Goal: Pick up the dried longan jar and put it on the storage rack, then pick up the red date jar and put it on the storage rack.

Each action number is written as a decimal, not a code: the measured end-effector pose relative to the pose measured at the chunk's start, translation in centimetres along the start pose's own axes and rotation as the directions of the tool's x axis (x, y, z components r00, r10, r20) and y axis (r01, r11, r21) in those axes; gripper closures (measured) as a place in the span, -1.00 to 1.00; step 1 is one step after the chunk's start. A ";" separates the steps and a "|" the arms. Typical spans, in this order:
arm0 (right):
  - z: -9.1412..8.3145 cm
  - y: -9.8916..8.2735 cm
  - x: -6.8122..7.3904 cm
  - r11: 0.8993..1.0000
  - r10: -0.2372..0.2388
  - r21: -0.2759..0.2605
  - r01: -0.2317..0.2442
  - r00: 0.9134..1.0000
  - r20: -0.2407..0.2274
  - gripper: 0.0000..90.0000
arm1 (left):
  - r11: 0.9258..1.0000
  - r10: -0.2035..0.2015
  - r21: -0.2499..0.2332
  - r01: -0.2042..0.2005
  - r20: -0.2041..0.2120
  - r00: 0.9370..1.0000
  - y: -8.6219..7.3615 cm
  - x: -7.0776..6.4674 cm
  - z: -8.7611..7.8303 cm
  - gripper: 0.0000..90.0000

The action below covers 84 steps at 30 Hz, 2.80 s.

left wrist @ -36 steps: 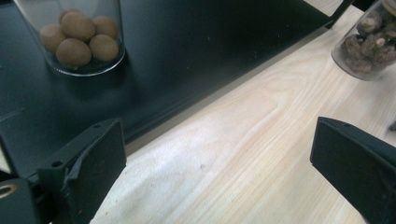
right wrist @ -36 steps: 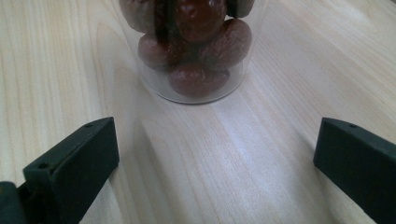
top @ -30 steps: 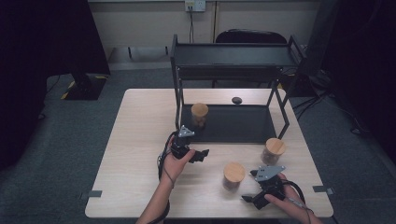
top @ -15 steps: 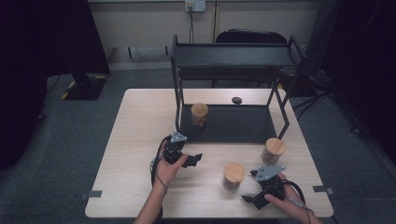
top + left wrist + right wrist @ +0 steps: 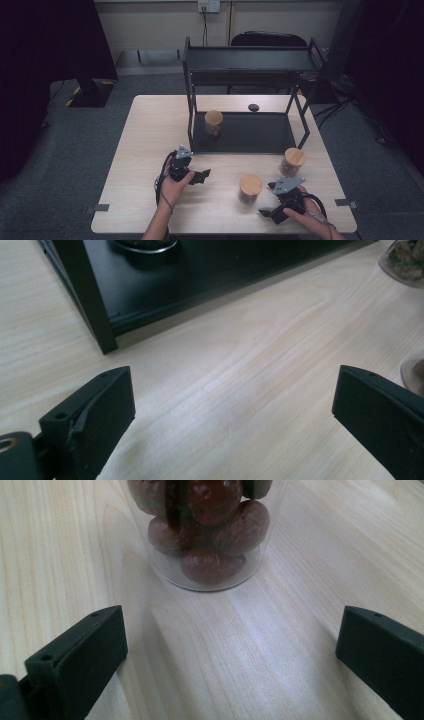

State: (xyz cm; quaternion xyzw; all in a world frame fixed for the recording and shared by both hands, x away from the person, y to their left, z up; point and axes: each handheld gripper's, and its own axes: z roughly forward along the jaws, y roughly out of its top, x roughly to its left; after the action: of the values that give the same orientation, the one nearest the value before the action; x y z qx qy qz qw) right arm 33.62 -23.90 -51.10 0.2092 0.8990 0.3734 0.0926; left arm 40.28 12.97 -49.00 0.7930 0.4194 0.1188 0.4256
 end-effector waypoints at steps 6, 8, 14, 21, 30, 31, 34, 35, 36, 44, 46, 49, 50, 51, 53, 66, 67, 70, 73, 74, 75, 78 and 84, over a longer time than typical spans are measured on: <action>0.0 0.0 0.0 1.000 0.000 0.000 0.000 1.000 0.000 -1.00 | 1.000 -0.011 0.012 0.011 -0.013 1.000 -0.9 0.5 -0.3 -0.93; 0.0 0.0 0.0 1.000 0.000 0.000 0.000 1.000 0.000 -1.00 | 1.000 -0.013 0.009 0.013 -0.016 1.000 -1.1 0.6 -0.5 -0.93; 0.0 0.0 0.0 1.000 0.000 0.000 0.000 1.000 0.000 -1.00 | 1.000 -0.011 0.004 0.011 -0.039 0.999 -1.7 1.0 -1.4 -0.93; 0.0 0.0 0.0 1.000 0.000 0.000 0.000 1.000 0.000 -1.00 | 1.000 0.000 0.021 0.001 -0.061 0.998 -2.6 1.2 -1.9 -0.93; 0.0 0.0 0.0 1.000 0.000 0.000 0.000 1.000 0.000 -1.00 | 0.996 0.050 0.077 -0.041 -0.120 0.991 -3.4 1.1 -2.1 -0.92; 0.0 0.0 0.0 1.000 0.000 0.000 0.000 1.000 0.000 -1.00 | 0.994 0.067 0.093 -0.056 -0.130 0.989 -3.5 1.0 -2.2 -0.92; 0.0 0.0 0.0 1.000 0.000 0.000 0.000 1.000 0.000 -1.00 | 0.992 0.078 0.110 -0.064 -0.128 0.989 -3.7 0.9 -2.3 -0.92; 0.0 0.0 0.0 1.000 0.000 0.000 0.000 1.000 0.000 -1.00 | 0.992 0.079 0.111 -0.064 -0.133 0.988 -3.8 0.8 -2.3 -0.92; 0.0 0.0 0.0 1.000 0.000 0.000 0.000 1.000 0.000 -1.00 | 0.990 0.088 0.119 -0.072 -0.138 0.986 -3.9 0.8 -2.3 -0.92; 0.0 0.0 0.0 1.000 0.000 0.000 0.000 1.000 0.000 -1.00 | 0.990 0.107 0.103 -0.093 -0.139 0.984 -4.3 0.8 -2.4 -0.94; 0.0 0.0 0.0 1.000 0.000 0.000 0.000 1.000 0.000 -1.00 | 0.990 0.107 0.104 -0.093 -0.139 0.985 -4.3 0.8 -2.4 -0.94; 0.0 0.0 0.0 1.000 0.001 0.001 -0.001 1.000 0.001 -1.00 | 0.989 0.110 0.109 -0.096 -0.132 0.985 -4.2 0.7 -2.3 -0.99; 0.0 0.0 0.0 1.000 0.001 0.001 -0.001 1.000 0.001 -1.00 | 0.989 0.110 0.110 -0.096 -0.132 0.985 -4.2 0.7 -2.3 -0.99; 0.0 0.0 0.0 1.000 0.002 0.002 -0.002 1.000 0.001 -1.00 | 0.989 0.110 0.110 -0.096 -0.132 0.985 -4.2 0.7 -2.3 -0.99; 0.0 0.0 0.0 1.000 0.004 0.002 -0.004 1.000 0.003 -1.00 | 0.989 0.110 0.109 -0.096 -0.131 0.985 -4.2 0.7 -2.3 -0.99; 0.1 0.1 0.1 1.000 0.012 0.002 -0.012 1.000 0.010 -1.00 | 0.989 0.111 0.110 -0.097 -0.131 0.985 -4.2 0.7 -2.3 -0.99; 0.1 0.1 0.1 1.000 0.012 0.002 -0.013 1.000 0.010 -1.00 | 0.989 0.111 0.109 -0.097 -0.131 0.985 -4.2 0.7 -2.3 -0.99; 0.0 0.1 0.1 1.000 0.013 0.001 -0.013 1.000 0.008 -1.00 | 0.989 0.111 0.110 -0.097 -0.131 0.985 -4.2 0.8 -2.3 -0.99; 0.0 0.2 0.1 1.000 0.014 0.009 -0.014 1.000 0.010 -1.00 | 0.989 0.111 0.110 -0.097 -0.131 0.985 -4.2 0.8 -2.3 -0.99; 0.0 0.2 0.1 1.000 0.016 0.013 -0.016 1.000 0.011 -1.00 | 0.989 0.111 0.110 -0.097 -0.131 0.985 -4.2 0.8 -2.3 -0.99; 0.0 0.2 0.1 1.000 0.016 0.016 -0.017 1.000 0.013 -1.00 | 0.989 0.111 0.110 -0.097 -0.131 0.985 -4.2 0.8 -2.3 -0.99; 0.0 0.3 0.1 1.000 0.019 0.023 -0.019 1.000 0.014 -0.99 | 0.989 0.112 0.110 -0.097 -0.131 0.985 -4.2 0.8 -2.3 -0.99; -0.2 0.4 0.2 1.000 0.011 0.024 -0.012 1.000 0.019 -0.97 | 0.989 0.112 0.110 -0.098 -0.131 0.985 -4.2 0.8 -2.3 -0.99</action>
State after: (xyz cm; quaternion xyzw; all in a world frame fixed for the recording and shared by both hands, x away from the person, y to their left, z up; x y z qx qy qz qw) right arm 33.52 -23.68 -50.62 0.2190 0.9013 0.3612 0.0963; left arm 37.14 16.07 -51.02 0.8250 0.4106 0.1732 0.3474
